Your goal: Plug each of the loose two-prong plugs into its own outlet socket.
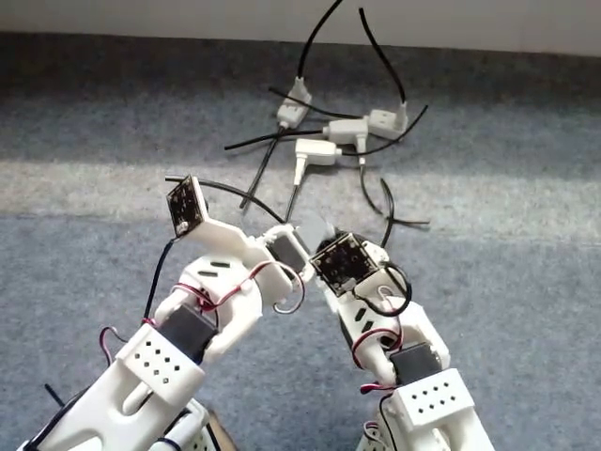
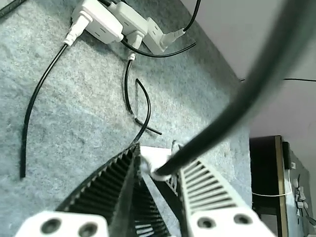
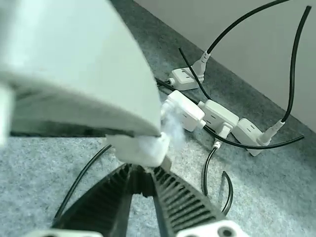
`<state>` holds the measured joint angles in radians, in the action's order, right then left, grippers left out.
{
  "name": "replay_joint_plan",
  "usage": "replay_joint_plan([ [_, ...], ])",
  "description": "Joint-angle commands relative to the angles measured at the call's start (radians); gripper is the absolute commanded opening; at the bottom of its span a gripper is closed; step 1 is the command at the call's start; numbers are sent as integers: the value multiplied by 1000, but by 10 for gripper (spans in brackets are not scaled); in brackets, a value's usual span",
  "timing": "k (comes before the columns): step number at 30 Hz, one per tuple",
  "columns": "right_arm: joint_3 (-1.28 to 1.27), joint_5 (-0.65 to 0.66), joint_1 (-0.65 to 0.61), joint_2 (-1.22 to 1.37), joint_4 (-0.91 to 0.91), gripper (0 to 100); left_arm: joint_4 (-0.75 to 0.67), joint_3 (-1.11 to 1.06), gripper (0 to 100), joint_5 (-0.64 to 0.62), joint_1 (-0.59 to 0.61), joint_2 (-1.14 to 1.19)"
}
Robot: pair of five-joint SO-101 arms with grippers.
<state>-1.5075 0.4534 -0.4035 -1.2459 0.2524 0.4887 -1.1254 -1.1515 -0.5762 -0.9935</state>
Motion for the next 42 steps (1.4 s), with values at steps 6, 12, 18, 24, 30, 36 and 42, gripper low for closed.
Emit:
replay_joint_plan([
  [6, 42, 8, 24, -1, 1, 7, 83, 45, 7, 112, -85, -5],
  [12, 42, 9, 59, -1, 2, 7, 81, 48, 7, 114, -42, -10],
  [18, 22, 11, 170, 1, 39, 7, -26, 84, 7, 112, 54, -2],
  [24, -25, 11, 209, 1, 51, 7, -115, 88, 7, 110, 79, -1],
  [30, -38, 5, 291, 2, 107, 7, -110, 193, 7, 138, 120, 102],
  [36, -33, -94, 536, 1, 176, 7, 241, 527, 7, 368, 38, 397],
  [42, -33, -138, 697, 1, 302, 7, 623, 802, 7, 377, -51, 584],
])
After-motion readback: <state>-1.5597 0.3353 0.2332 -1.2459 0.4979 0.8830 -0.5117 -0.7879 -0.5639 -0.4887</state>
